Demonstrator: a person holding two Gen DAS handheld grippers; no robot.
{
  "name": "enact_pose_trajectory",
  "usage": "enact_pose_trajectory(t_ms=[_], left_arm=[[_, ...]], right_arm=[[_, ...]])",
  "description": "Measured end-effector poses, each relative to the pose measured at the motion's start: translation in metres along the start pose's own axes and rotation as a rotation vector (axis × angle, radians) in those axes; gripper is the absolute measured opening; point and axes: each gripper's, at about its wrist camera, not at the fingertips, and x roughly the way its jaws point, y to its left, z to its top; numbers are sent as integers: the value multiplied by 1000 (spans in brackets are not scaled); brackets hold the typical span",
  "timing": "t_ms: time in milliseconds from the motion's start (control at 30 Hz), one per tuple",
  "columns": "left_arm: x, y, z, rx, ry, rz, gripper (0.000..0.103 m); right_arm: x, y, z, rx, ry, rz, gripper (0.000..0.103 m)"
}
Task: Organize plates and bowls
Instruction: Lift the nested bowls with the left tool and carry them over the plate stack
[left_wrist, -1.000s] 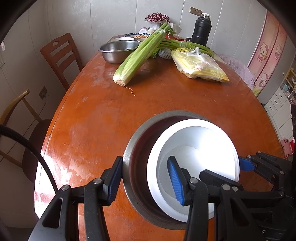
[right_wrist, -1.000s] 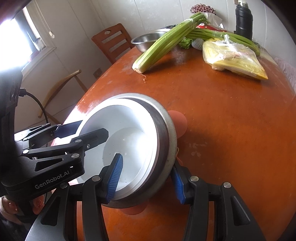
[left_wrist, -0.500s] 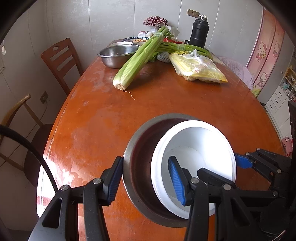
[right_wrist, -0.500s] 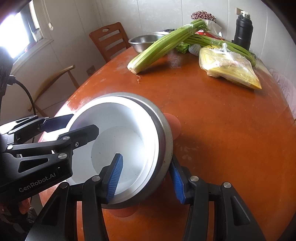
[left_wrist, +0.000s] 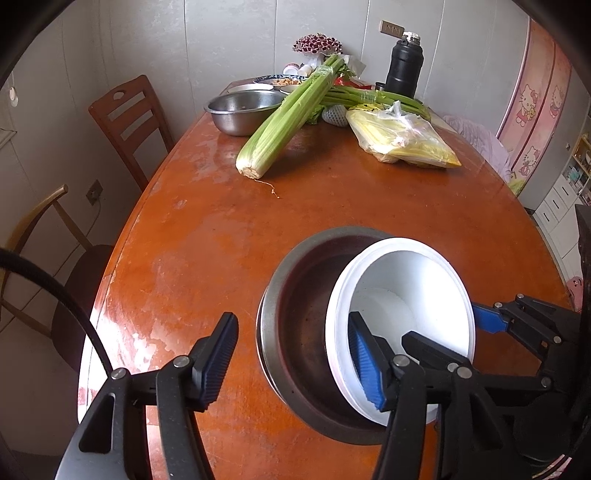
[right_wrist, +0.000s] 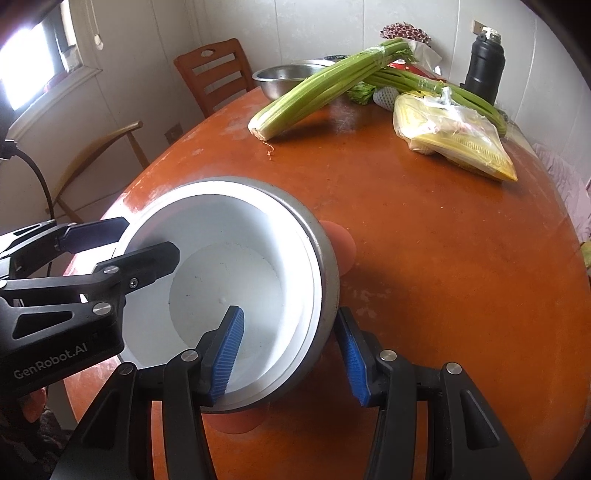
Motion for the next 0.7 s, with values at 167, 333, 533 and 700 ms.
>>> enact_pose_trajectory(t_ms=[167, 333, 533, 700], left_arm=[[-11, 8, -3, -31, -28, -14, 63], [-11, 15, -7, -65, -21, -40, 67], [6, 15, -8, -82, 30, -81, 69], [18, 7, -9, -67, 66, -118, 69]], right_arm=[[3, 0, 1, -1, 9, -8, 53], [6, 2, 0, -8, 17, -10, 55], [6, 3, 0, -10, 18, -7, 57], [6, 2, -1, -12, 18, -9, 57]])
